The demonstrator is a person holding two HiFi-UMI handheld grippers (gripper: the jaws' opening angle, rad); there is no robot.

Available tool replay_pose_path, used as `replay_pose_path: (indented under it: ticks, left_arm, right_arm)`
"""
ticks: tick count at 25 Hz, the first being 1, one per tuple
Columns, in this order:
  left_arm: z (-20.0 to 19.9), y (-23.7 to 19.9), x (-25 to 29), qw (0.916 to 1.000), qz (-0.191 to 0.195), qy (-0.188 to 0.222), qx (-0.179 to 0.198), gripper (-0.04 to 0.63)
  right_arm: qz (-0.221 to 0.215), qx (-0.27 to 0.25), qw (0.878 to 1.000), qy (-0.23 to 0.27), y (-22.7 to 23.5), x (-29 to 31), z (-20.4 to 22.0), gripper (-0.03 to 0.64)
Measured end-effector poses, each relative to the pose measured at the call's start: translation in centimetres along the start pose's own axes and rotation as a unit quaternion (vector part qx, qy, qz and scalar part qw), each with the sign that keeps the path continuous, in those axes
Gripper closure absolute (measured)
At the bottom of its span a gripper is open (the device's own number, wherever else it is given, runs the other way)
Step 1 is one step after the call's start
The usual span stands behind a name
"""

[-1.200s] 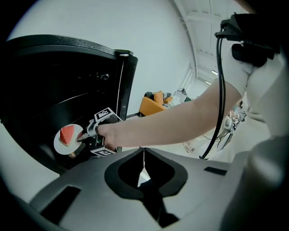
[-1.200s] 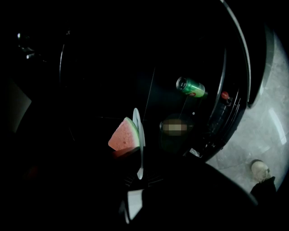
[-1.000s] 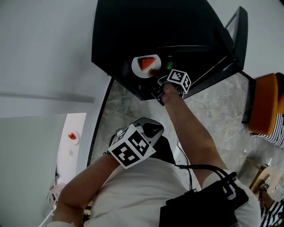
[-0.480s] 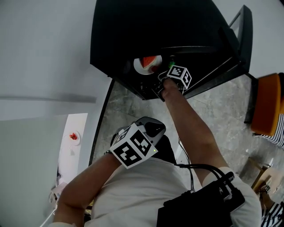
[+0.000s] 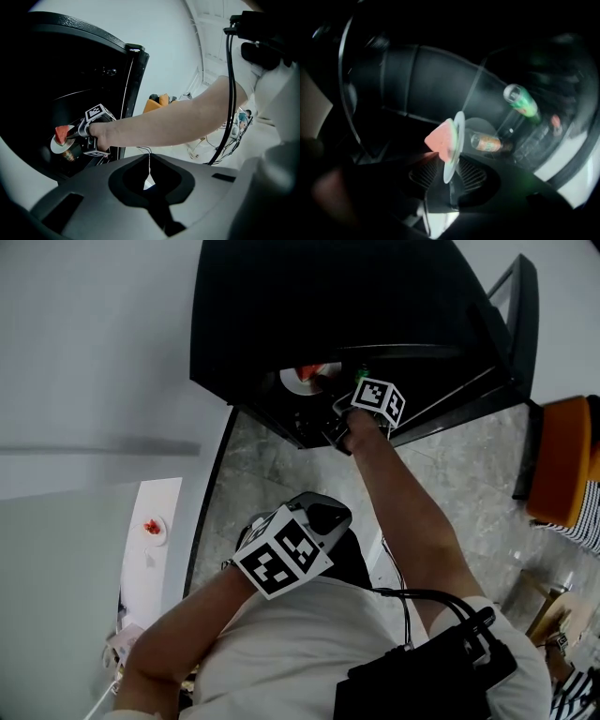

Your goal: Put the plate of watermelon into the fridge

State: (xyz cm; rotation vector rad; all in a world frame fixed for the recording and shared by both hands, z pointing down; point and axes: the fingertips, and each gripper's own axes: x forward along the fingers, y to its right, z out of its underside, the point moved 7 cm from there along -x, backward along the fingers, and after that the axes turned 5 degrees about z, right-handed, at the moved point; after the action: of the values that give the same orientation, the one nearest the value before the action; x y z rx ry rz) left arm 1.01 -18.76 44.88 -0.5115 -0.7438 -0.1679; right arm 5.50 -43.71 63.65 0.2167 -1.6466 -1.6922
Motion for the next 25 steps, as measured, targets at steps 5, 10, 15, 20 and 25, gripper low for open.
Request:
replay_pose_path:
  ticks: [5, 10, 15, 20, 25]
  left_arm:
    - [0.1, 0.2, 0.1, 1.0000, 0.007, 0.003, -0.004, 0.583]
    - [0.2, 0.2, 0.0, 0.9999, 0.009, 0.006, -0.009, 0.581]
    - [0.3, 0.1, 0.0, 0.9998, 0.013, 0.006, -0.011, 0.581]
    - [0.2, 0.0, 0.1, 0.9998, 0.015, 0.007, -0.011, 0.583]
    - [0.1, 0.2, 0.2, 0.9997, 0.018, 0.007, -0.012, 0.582]
  right_arm:
    - [-0.025, -0.096, 0.995, -0.034, -1.4, 0.0, 0.7, 0.393]
    - [-0.031, -0.185, 0.980, -0.072, -2.3, -0.1, 1.6, 0.333]
    - [-0.009, -0.274, 0.956, -0.102, -2.6, 0.0, 2.3, 0.330]
    - [0.020, -0.332, 0.936, -0.118, -2.5, 0.0, 2.6, 0.331]
    - [0.107, -0.448, 0.874, -0.154, -1.6, -0.1, 3.1, 0.360]
